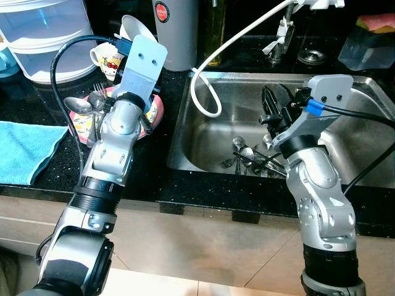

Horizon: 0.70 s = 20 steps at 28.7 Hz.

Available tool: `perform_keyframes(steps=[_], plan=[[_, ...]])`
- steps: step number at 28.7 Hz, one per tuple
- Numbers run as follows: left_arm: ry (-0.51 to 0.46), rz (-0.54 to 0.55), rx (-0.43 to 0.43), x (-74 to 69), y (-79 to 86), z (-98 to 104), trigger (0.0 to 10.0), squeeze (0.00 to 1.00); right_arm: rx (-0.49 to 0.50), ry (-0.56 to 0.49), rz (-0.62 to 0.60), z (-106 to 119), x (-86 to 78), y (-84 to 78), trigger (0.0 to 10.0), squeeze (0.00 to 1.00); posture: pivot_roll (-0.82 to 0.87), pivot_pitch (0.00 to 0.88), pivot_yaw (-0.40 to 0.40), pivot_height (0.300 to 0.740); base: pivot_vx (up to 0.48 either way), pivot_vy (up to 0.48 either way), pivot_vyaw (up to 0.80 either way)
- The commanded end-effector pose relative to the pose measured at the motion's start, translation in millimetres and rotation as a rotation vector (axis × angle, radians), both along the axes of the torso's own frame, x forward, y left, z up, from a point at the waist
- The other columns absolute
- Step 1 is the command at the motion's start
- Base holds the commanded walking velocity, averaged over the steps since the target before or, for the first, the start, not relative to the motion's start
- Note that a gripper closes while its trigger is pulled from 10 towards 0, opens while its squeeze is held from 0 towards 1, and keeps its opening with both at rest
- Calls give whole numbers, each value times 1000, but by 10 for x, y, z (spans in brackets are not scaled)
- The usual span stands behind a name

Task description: Kitchen organization

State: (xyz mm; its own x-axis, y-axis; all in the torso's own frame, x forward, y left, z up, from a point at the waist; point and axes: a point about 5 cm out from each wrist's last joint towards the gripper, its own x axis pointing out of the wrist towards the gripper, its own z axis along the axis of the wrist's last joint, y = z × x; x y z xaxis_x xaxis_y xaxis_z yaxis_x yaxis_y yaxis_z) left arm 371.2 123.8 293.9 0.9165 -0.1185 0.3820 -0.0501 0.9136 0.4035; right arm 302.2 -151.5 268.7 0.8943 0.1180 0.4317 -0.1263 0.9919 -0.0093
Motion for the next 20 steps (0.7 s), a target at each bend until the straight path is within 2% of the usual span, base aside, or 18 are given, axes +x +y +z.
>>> perform_keyframes(steps=[1,20], plan=[[14,-7,2,12,-24,-48,10000,0,-3,-7,10,4,2,25,10000,0,26,110,80,740,0,0,0],[12,-8,3,27,-27,-56,10000,0,-11,-14,17,8,4,31,10000,0,22,83,81,740,0,0,0]])
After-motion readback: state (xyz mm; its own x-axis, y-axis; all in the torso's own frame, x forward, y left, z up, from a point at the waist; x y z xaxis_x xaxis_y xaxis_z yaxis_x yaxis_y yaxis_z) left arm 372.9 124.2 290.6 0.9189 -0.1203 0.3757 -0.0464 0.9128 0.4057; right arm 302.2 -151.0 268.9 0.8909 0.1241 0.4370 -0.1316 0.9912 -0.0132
